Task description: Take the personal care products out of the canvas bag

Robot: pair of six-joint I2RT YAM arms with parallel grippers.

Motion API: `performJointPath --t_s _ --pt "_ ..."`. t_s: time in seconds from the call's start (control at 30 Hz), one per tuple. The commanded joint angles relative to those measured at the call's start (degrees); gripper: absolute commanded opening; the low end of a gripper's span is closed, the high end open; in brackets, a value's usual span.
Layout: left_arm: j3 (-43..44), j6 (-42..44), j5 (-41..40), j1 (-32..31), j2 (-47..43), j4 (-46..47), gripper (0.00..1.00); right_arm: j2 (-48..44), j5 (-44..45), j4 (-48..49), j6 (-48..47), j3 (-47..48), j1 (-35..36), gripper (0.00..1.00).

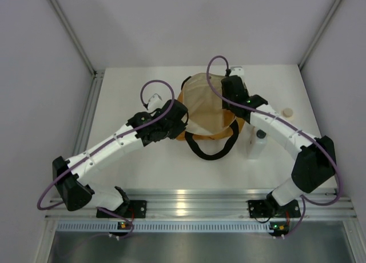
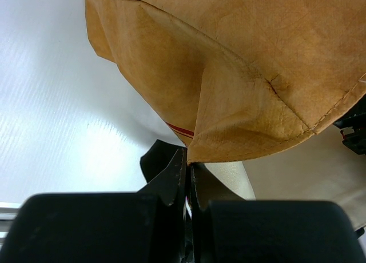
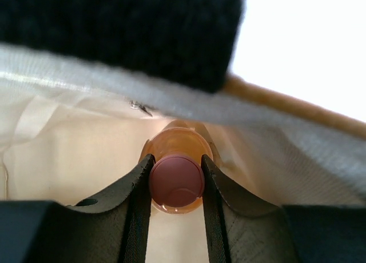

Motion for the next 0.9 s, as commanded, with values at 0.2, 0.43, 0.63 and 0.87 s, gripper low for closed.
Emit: performJointPath --t_s 0.2,0.43,0.63,0.87 --pt "3.21 1.47 0.32 0.36 1.55 0.39 0.0 -7.51 -9.45 6.53 -5.36 0.12 0.22 0.0" --pt "3.91 1.56 0.41 0.36 2.34 0.39 0.0 -8.13 -13.86 7.14 -8.35 0.39 0.84 0.0" --pt "4.26 1.39 0.06 0.36 2.6 0.39 0.0 -8.74 -18.16 7.5 -10.11 0.39 1.01 0.0" --pt "4.7 1.12 -0.11 0.36 3.13 0.3 0.0 -9.97 -22.65 7.41 -12.04 2.41 1.89 0.0"
